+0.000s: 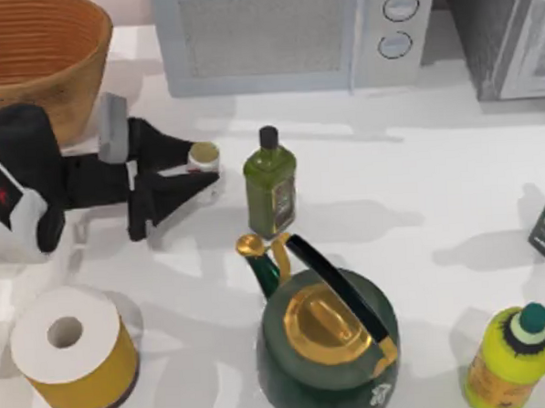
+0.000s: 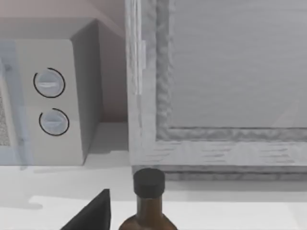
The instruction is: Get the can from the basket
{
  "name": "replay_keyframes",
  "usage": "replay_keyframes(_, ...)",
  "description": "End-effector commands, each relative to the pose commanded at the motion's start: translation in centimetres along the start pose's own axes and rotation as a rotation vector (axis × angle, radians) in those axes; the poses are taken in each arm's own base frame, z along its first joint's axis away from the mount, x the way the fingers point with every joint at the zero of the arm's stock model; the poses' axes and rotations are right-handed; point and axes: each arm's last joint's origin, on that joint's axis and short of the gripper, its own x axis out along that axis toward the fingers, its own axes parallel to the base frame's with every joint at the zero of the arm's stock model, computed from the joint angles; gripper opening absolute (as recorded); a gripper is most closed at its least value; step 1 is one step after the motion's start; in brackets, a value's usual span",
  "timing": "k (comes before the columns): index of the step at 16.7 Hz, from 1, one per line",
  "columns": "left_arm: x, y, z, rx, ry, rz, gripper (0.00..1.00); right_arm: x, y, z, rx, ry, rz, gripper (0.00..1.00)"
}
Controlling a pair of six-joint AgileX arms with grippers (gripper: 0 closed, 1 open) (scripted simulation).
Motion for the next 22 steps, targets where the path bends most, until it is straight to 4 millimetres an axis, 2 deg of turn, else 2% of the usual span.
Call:
replay_keyframes(3,1.6,0.4,-1.6,0.034,-0.008,-0.087,0.00,0.0,0.0,0.0,0.000,0.000,0.000,1.00)
replay_keyframes(9,2.0,0.5,-1.7,0.044,-0.009,-0.105,0.00,0.0,0.0,0.0,0.000,0.000,0.000,1.00)
replay_keyframes(22,2.0,0.5,-1.7,0.044,-0.009,-0.105,0.98,0.0,0.0,0.0,0.000,0.000,0.000,1.00)
